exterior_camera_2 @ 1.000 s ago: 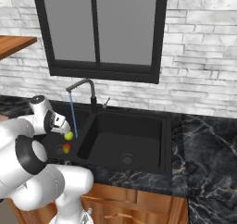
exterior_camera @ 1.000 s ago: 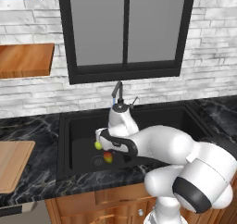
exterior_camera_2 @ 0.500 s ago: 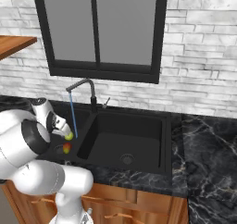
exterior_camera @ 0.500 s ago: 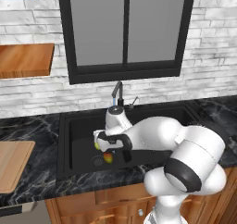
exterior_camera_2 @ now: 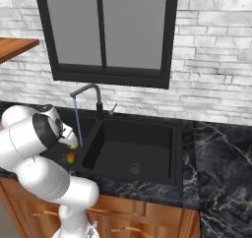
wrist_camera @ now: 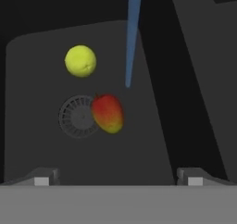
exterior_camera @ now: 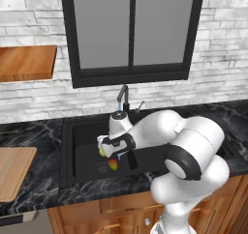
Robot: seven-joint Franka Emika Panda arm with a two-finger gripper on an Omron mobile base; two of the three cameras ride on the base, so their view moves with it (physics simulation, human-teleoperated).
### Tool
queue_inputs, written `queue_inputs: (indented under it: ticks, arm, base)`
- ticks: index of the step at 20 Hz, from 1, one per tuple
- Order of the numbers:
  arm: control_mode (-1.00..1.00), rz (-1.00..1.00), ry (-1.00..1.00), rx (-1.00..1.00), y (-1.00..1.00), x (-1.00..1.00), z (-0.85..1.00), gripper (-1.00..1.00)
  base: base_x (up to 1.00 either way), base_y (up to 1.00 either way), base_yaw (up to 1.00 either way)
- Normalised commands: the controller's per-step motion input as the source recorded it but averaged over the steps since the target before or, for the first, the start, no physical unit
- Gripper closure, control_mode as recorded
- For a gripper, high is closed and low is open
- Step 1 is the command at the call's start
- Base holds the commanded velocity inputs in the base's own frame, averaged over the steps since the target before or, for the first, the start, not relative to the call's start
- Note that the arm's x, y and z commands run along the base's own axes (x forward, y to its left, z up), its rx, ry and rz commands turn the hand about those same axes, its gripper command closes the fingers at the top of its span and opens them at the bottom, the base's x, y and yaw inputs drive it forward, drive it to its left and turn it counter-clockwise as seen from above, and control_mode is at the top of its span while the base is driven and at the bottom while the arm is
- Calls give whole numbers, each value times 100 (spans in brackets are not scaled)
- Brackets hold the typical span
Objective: Pick the pear, mango from the sink and place them on the cutting board to airdry. Then turn off the sink faucet.
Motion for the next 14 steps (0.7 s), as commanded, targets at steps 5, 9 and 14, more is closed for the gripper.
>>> queue_inputs:
  ticks: [5,9,14]
  arm:
    - [-100,-4,1,0,2,13,-17,-100]
    - [-100,-5,2,0,8,11,-24,-100]
    - [-100,-5,2,0,7,13,-20,-100]
  base:
    - [0,0,0]
    - [0,0,0]
    - [0,0,0]
